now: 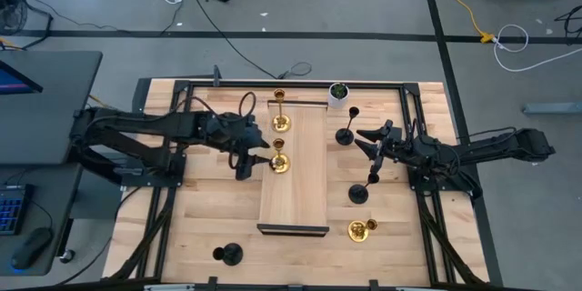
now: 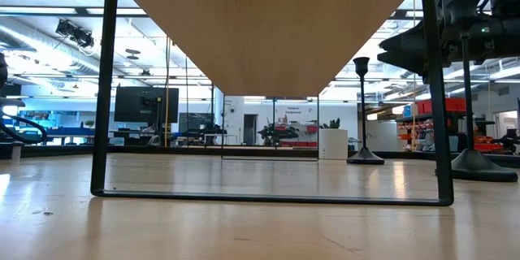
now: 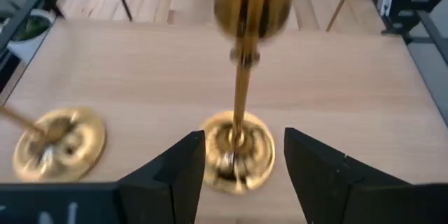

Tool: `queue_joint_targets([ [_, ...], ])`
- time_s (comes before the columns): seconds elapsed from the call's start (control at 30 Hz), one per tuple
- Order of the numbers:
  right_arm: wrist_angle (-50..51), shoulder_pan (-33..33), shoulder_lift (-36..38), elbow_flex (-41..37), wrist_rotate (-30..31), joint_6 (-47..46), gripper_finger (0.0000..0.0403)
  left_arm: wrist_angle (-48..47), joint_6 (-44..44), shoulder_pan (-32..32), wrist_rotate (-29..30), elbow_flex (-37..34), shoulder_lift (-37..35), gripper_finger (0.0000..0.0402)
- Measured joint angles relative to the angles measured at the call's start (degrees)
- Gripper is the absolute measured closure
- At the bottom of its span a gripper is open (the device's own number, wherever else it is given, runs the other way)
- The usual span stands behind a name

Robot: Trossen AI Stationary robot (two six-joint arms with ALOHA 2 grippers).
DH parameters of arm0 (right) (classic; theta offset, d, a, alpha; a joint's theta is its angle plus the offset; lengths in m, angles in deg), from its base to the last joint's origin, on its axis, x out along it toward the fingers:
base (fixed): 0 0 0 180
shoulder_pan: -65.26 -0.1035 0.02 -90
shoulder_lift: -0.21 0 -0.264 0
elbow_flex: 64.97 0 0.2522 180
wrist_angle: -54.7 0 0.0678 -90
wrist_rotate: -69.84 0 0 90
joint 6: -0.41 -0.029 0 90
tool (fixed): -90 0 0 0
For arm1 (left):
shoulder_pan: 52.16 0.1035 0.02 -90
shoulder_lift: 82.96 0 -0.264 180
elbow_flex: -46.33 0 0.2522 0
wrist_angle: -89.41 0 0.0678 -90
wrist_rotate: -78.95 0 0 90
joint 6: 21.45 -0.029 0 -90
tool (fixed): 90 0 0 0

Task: Pick & Place candle stick holders
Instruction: Put the top black candle holder on the shelf

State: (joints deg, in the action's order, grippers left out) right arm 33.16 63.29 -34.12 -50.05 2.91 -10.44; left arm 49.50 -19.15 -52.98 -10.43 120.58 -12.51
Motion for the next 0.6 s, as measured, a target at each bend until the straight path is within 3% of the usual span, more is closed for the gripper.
queue_joint_targets([
  [0.43,-0.04,0.01,-0.04,0.00,0.00,-0.02,0.0234,-22.24,7.01,-0.27,8.46,0.04,-10.31,0.0204],
  [0.6,-0.04,0.01,-0.02,0.00,0.00,0.00,0.0234,-26.90,7.79,-1.56,14.72,-0.10,-13.51,0.0204],
])
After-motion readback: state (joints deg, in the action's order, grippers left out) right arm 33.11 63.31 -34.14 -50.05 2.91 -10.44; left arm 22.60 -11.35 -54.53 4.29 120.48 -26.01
